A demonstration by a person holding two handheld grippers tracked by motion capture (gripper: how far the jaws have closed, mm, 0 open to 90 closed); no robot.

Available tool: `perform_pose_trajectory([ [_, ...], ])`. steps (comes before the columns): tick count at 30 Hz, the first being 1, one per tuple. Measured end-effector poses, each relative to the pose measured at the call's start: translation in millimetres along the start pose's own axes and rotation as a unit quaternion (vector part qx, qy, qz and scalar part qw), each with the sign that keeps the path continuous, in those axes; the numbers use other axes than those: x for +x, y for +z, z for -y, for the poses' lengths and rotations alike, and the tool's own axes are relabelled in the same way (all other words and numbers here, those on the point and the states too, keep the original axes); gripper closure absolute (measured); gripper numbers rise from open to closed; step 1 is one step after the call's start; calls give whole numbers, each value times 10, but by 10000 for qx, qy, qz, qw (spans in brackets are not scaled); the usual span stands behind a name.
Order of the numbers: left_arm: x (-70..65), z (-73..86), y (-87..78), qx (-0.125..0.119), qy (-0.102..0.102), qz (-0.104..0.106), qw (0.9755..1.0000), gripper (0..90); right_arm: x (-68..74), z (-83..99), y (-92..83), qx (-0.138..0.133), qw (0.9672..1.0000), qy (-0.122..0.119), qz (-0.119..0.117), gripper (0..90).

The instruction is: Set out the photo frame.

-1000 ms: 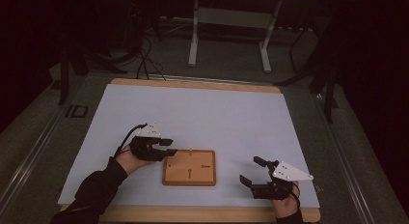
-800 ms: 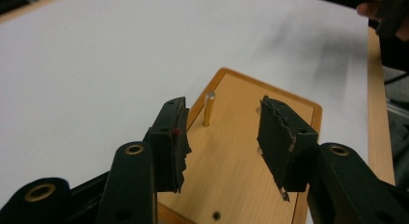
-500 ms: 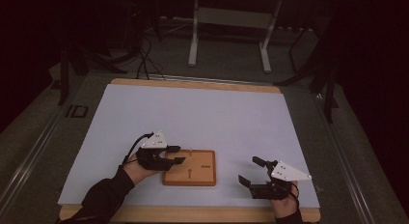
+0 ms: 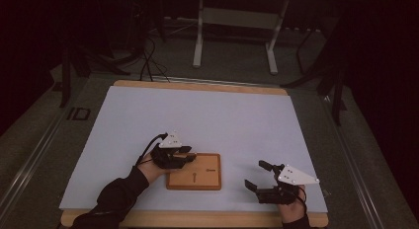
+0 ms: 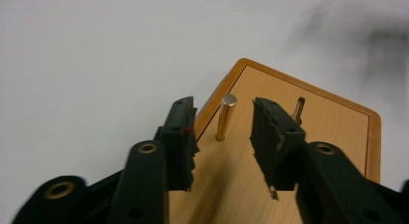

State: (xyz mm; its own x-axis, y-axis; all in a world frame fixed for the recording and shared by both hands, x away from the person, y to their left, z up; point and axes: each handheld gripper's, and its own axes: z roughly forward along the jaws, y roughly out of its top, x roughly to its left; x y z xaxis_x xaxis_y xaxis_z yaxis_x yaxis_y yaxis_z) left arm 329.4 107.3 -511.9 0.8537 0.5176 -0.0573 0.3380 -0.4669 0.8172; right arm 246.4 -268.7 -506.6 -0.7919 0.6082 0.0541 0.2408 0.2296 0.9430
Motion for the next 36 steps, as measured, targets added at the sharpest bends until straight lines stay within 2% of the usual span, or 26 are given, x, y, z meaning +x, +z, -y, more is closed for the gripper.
perform_pose_trajectory([
  [3, -3, -7, 43, 19, 59, 46, 10000, 623, 7, -6, -11, -56, 10000, -25, -3, 141],
  [8, -10, -12, 92, -4, 52, 138, 9999, 699, 23, -6, 0, -9, 10000, -75, -14, 144],
  [16, -21, -31, 121, -72, 143, 126, 9998, 769, 18, -3, 3, 2, 10000, -63, -28, 144],
  [21, -25, -37, 151, -46, 198, 89, 9998, 773, 21, -3, 7, 23, 10000, -84, -29, 144],
  [24, -11, -34, 154, -81, 172, 71, 9998, 824, 19, -3, 10, 37, 9999, -106, -24, 149],
  [25, 9, -27, 159, -101, 88, 136, 9998, 824, 18, -3, 12, 52, 9999, -115, -23, 149],
  [28, 17, -28, 163, -93, 95, 154, 9998, 834, 27, -9, 14, 56, 9999, -126, -38, 174],
  [36, 59, -37, 166, -43, 7, 303, 9995, 838, 93, -72, 24, 191, 9989, -400, -140, 186],
])
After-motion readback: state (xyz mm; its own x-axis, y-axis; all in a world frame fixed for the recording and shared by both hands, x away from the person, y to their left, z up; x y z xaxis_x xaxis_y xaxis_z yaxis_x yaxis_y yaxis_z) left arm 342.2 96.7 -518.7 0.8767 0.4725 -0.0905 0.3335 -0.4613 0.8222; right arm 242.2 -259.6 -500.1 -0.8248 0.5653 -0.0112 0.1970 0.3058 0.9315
